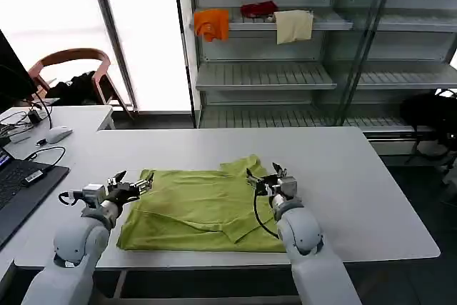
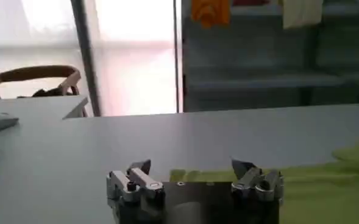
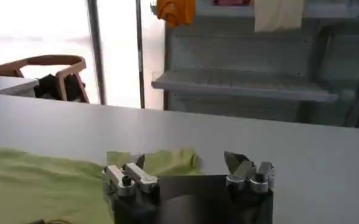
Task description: Fold and organize the clothes.
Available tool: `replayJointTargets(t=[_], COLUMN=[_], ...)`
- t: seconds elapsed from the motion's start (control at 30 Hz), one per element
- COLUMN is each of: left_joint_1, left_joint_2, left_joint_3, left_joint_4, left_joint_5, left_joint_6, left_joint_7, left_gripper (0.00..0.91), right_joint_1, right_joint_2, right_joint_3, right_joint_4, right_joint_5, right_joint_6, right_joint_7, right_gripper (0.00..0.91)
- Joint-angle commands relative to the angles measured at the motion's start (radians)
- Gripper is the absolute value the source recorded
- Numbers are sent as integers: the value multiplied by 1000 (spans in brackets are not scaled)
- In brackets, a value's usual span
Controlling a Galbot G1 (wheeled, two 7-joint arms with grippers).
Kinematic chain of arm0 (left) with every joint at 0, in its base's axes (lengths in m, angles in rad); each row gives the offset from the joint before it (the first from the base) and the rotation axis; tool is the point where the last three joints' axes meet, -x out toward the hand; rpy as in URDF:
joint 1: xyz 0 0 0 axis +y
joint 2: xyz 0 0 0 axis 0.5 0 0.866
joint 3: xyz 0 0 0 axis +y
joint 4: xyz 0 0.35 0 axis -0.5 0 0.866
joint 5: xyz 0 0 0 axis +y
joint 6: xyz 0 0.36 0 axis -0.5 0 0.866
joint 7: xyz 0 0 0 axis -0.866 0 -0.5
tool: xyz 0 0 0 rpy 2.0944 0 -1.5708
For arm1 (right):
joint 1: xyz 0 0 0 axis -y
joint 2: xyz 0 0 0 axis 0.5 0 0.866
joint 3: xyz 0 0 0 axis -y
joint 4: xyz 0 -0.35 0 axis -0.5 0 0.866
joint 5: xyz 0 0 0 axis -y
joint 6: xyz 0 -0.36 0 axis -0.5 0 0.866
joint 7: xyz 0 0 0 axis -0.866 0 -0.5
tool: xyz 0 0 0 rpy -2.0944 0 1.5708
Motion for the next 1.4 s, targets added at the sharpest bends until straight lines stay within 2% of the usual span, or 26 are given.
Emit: replayJointTargets(t=[0.03,0.37,0.43,0.5,0.8,1.0,1.07,1.1,1.13,1.17,1.2,1.23,1.27,1.3,1.37,1.4], left_joint_1=[-213,-215,-204,-191,-118,-101,-101,-102,-103,-104,-104,-104,-104,-105,-106,-106], left_joint_2=[38,11,8,6,6,-5,-9,-12,-15,-16,-17,-17,-17,-16,-15,-14], left_joint_3=[79,90,85,78,56,55,57,57,57,57,58,58,59,59,58,58], left_joint_4=[306,326,311,294,192,198,205,209,212,213,213,213,213,212,211,211], left_joint_5=[47,114,113,108,34,37,39,39,39,39,39,39,39,40,39,40], left_joint_6=[-1,-2,-2,-1,-1,-2,-2,-2,-2,-2,-2,-2,-2,-2,-2,-2], left_joint_7=[41,50,49,50,48,53,54,55,56,56,57,62,64,68,74,77], left_gripper=[907,907,786,766,766,766,756,736,725,595,534,322,232,141,30,20], right_joint_1=[161,162,162,161,154,147,144,143,142,139,137,136,135,135,134,134], right_joint_2=[48,53,54,54,52,59,66,69,71,75,78,79,80,82,83,83], right_joint_3=[-23,-20,-18,-16,-15,-16,-13,-12,-12,-11,-11,-11,-12,-12,-12,-11], right_joint_4=[-241,-251,-252,-251,-250,-254,-261,-266,-269,-275,-278,-279,-284,-286,-291,-292], right_joint_5=[-3,-24,-29,-31,-48,-77,-94,-103,-109,-119,-123,-130,-133,-136,-141,-140], right_joint_6=[2,2,3,3,3,4,4,4,4,5,5,5,5,5,6,6], right_joint_7=[14,23,25,25,14,4,-2,-5,-7,-11,-15,-17,-20,-24,-35,-37], right_gripper=[907,907,907,907,907,887,796,675,615,322,222,50,0,0,0,0])
